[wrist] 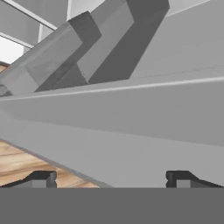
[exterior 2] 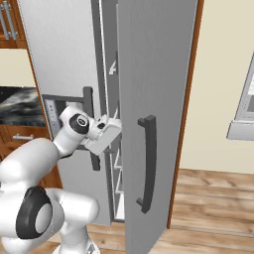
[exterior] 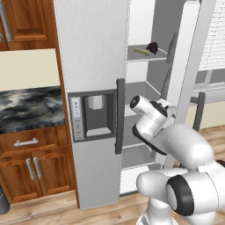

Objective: Retrieve the butter from the fridge and place it on a plate on the dining table. Then retrieve the butter knife by the fridge and place it near the plate.

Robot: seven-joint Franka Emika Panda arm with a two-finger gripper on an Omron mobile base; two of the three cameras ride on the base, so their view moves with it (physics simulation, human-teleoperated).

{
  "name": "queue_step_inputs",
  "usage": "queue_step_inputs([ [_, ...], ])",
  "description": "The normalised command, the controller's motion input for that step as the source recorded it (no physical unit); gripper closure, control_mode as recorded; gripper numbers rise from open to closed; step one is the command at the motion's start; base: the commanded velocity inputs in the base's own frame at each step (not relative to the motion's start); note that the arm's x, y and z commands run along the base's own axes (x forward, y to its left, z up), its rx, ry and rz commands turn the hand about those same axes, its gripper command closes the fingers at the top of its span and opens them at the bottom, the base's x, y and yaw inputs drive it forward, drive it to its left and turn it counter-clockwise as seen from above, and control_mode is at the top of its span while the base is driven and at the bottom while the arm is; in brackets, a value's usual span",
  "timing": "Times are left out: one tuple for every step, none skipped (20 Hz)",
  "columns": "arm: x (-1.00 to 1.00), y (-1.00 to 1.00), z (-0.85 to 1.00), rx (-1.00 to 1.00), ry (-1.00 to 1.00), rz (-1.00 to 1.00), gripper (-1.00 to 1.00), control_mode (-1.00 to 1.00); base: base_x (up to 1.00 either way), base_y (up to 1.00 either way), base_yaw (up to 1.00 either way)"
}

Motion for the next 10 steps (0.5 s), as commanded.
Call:
queue_step_inputs([
  [-0.04,-0.35,-0.04,0.0,0.0,0.0,-1.0,-1.0,0.0,0.0,0.0],
  [-0.09,-0.34,-0.03,0.0,0.0,0.0,-1.0,-1.0,0.0,0.0,0.0],
  [-0.11,-0.37,-0.03,0.0,0.0,0.0,-1.0,-1.0,0.0,0.0,0.0],
  [-0.17,-0.37,-0.02,0.0,0.0,0.0,-1.0,-1.0,0.0,0.0,0.0],
  [-0.16,-0.37,-0.01,0.0,0.0,0.0,-1.0,-1.0,0.0,0.0,0.0],
  [-0.16,-0.41,0.0,0.0,0.0,0.0,-1.0,-1.0,0.0,0.0,0.0],
  [-0.16,-0.43,0.0,0.0,0.0,0.0,-1.0,-1.0,0.0,0.0,0.0],
  [-0.17,-0.46,0.0,0.0,0.0,0.0,-1.0,-1.0,0.0,0.0,0.0],
  [-0.24,-0.51,0.0,0.0,0.0,0.0,-1.0,-1.0,0.0,0.0,0.0],
  [-0.26,-0.54,0.0,0.0,0.0,0.0,-1.0,-1.0,0.0,0.0,0.0],
])
